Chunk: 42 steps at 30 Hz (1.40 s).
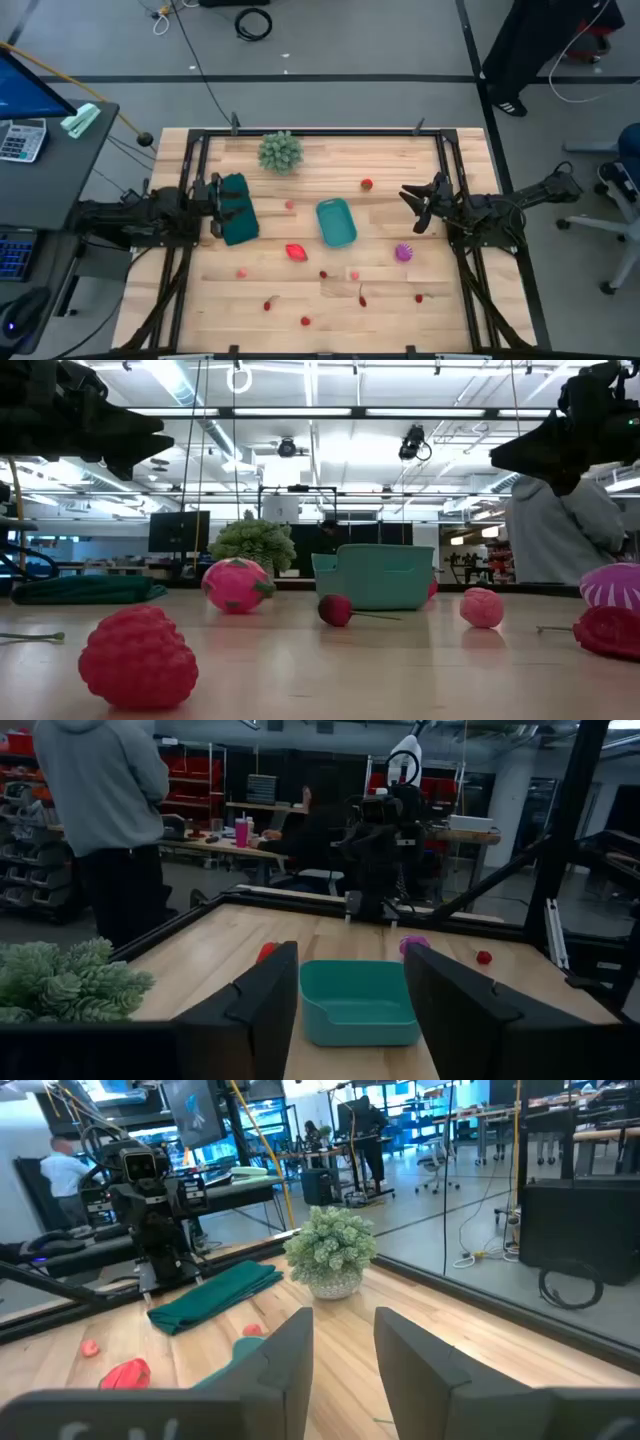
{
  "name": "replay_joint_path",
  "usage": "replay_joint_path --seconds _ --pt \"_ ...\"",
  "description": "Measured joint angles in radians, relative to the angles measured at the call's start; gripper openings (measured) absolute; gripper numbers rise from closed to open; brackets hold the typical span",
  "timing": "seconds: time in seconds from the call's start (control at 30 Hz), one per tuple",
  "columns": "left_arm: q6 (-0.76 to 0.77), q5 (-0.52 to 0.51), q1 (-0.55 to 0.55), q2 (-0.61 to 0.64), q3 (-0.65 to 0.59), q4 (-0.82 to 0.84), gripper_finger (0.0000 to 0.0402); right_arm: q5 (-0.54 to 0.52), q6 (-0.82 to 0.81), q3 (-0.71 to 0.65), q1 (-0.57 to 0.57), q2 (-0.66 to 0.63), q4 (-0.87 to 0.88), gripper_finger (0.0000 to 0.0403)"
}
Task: Pick and placing Produce into tupperware
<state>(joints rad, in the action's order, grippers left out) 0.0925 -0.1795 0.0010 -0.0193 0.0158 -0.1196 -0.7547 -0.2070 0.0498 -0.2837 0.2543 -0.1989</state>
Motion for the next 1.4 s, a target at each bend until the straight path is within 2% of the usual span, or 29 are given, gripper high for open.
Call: replay_joint_path --seconds 1.4 --pt "0.000 0.000 0.000 0.000 0.000 0.000 0.0198 0.000 0.000 0.000 0.000 0.000 0.000 0.0117"
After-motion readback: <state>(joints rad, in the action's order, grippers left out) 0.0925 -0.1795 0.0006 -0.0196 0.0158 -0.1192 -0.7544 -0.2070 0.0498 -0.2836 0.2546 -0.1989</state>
